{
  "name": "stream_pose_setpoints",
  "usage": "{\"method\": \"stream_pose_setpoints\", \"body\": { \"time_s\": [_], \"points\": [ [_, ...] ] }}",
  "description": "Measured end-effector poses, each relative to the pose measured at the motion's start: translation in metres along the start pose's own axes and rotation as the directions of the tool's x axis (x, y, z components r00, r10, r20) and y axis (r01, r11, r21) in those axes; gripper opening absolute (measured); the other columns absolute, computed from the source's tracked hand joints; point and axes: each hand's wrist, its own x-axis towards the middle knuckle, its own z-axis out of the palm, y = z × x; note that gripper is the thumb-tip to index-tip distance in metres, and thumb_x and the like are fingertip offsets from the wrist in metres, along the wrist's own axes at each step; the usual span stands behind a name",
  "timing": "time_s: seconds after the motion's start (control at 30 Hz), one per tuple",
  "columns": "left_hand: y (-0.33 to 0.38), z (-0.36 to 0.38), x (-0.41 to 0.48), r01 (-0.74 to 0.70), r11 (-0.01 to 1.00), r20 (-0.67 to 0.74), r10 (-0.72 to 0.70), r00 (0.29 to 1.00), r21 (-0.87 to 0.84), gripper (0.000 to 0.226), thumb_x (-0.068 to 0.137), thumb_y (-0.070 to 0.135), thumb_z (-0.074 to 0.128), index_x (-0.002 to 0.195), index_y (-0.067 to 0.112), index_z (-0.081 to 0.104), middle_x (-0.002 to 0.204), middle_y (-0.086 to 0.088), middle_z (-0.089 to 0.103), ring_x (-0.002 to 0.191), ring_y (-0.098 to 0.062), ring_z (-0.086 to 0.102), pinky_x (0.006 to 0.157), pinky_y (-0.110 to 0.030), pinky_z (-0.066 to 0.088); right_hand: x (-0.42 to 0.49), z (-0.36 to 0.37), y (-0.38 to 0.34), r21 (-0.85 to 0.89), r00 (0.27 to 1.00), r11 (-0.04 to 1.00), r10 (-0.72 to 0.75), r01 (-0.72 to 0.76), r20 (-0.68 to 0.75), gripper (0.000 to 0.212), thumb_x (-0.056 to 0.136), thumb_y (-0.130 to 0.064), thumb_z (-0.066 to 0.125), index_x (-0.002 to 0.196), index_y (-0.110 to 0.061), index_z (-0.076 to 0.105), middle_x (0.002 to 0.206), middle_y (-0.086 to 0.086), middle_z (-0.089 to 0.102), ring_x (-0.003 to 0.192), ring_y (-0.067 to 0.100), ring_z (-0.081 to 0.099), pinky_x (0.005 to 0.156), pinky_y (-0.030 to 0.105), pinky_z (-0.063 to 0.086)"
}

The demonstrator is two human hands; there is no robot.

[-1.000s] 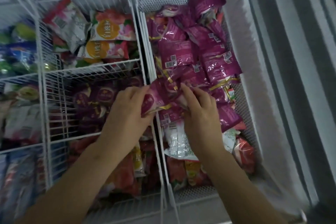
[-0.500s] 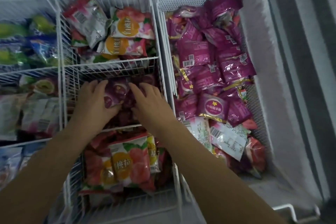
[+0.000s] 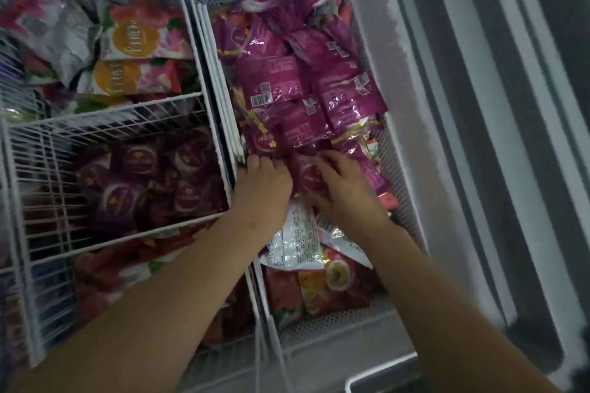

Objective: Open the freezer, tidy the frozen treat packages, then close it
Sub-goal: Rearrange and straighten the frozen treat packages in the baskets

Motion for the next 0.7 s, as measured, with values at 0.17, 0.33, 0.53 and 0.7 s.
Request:
{"method": "stream_pose_setpoints", "body": {
  "time_s": [0.17, 0.33, 0.53, 0.7],
  "points": [
    [0.003, 0.003, 0.003, 0.006, 1.0, 0.009, -0.006, 1.0, 0.017, 0.046, 0.083, 0.026, 0.07, 0.119, 0.004, 0.049, 0.113, -0.014, 0.056, 0.105, -0.03, 0.051, 0.087, -0.04, 0.044, -0.001, 0.004, -0.003, -0.051, 0.998, 0.997, -0.053, 0.055, 0.027, 0.067, 0.079, -0.007, 0.072, 0.14, -0.018, 0.05, 0.132, 0.009, 0.055, 0.117, 0.031, 0.052, 0.103, 0.051, 0.04],
    [-0.001, -0.005, -0.014, -0.052, 0.986, -0.19, 0.021, 0.981, -0.16, 0.055, 0.077, 0.036, 0.074, 0.118, 0.01, 0.05, 0.11, -0.008, 0.055, 0.103, -0.026, 0.05, 0.091, -0.037, 0.044, -0.016, -0.014, -0.009, 0.164, 0.993, 0.986, -0.001, 0.02, -0.118, 0.066, 0.074, 0.008, 0.068, 0.137, -0.007, 0.053, 0.125, 0.014, 0.057, 0.111, 0.031, 0.054, 0.094, 0.049, 0.048],
    [-0.045, -0.035, -0.058, 0.025, 0.968, -0.437, -0.135, 0.889, -0.248, 0.069, 0.07, 0.038, 0.078, 0.127, 0.009, 0.05, 0.111, -0.009, 0.055, 0.111, -0.031, 0.049, 0.102, -0.051, 0.038, 0.002, -0.034, -0.076, 0.447, 0.963, 0.888, 0.021, 0.106, -0.27, 0.065, 0.08, 0.002, 0.068, 0.139, -0.015, 0.048, 0.129, 0.002, 0.052, 0.117, 0.019, 0.052, 0.1, 0.038, 0.048],
    [-0.15, -0.025, -0.091, 0.235, 0.887, -0.263, -0.355, 0.897, -0.398, 0.054, 0.071, 0.035, 0.078, 0.115, 0.014, 0.056, 0.099, -0.003, 0.057, 0.095, -0.026, 0.054, 0.089, -0.046, 0.046, 0.028, -0.006, -0.155, 0.408, 0.979, 0.89, -0.185, 0.204, -0.085, 0.06, 0.084, -0.007, 0.067, 0.14, -0.013, 0.047, 0.13, 0.008, 0.049, 0.12, 0.028, 0.046, 0.1, 0.045, 0.045]
  ]
}}
